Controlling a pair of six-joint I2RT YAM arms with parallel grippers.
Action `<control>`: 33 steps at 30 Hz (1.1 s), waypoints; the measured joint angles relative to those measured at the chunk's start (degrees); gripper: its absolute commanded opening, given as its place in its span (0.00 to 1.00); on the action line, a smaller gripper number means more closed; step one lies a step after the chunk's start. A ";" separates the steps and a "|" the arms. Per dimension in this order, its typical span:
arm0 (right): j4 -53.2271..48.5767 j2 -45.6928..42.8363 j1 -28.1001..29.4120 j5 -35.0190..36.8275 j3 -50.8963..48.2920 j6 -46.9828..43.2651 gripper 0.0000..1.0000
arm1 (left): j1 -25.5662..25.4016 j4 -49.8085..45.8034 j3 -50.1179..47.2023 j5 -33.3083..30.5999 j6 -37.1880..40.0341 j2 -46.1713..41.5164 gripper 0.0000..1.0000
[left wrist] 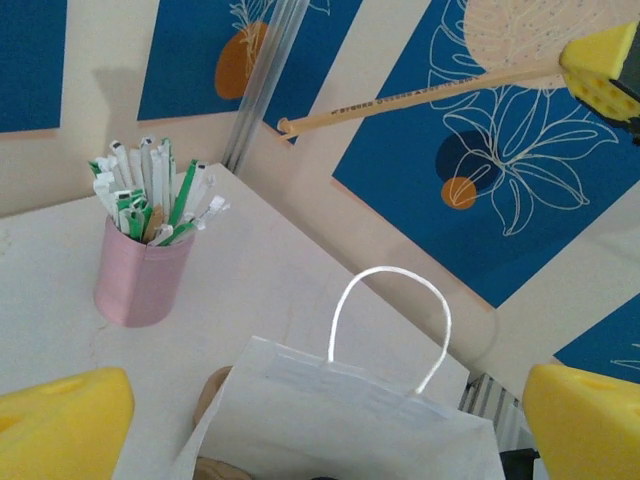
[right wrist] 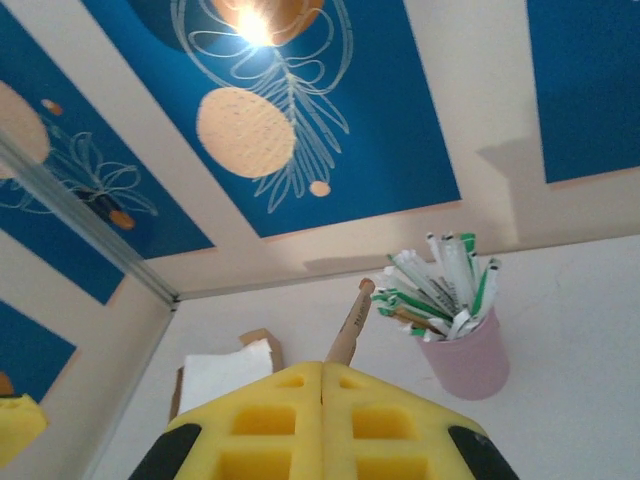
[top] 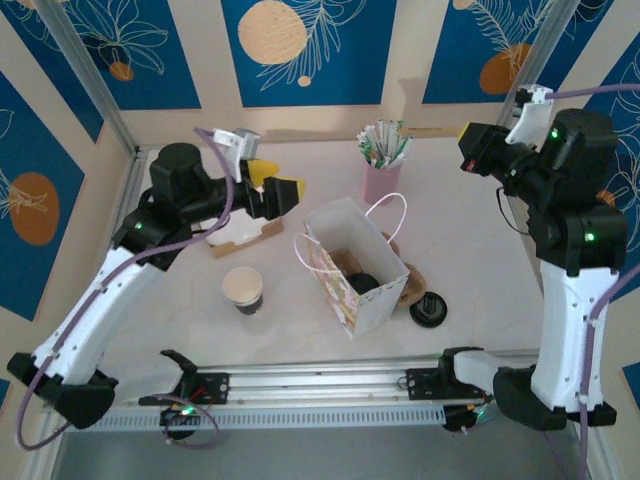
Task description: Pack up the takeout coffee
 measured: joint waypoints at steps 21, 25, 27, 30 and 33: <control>-1.53 -6.73 2.12 -20.87 -3.21 5.14 0.02 | -0.04 -6.88 -12.24 -4.46 -0.17 -13.22 1.00; -1.53 -6.69 4.44 -22.34 -4.98 5.44 0.02 | -0.04 -6.75 -14.27 -5.01 -0.50 -13.90 1.00; -1.53 -6.67 5.97 -22.38 -6.16 5.42 0.02 | -0.04 -6.45 -15.50 -5.07 -0.72 -13.99 1.00; -2.03 -6.23 9.07 -21.20 -7.67 5.03 0.02 | -0.04 -6.40 -17.11 -5.05 -1.22 -13.94 1.00; -3.23 -4.76 12.94 -18.08 -8.07 3.89 0.01 | -0.04 -6.43 -17.86 -5.03 -1.66 -13.94 1.00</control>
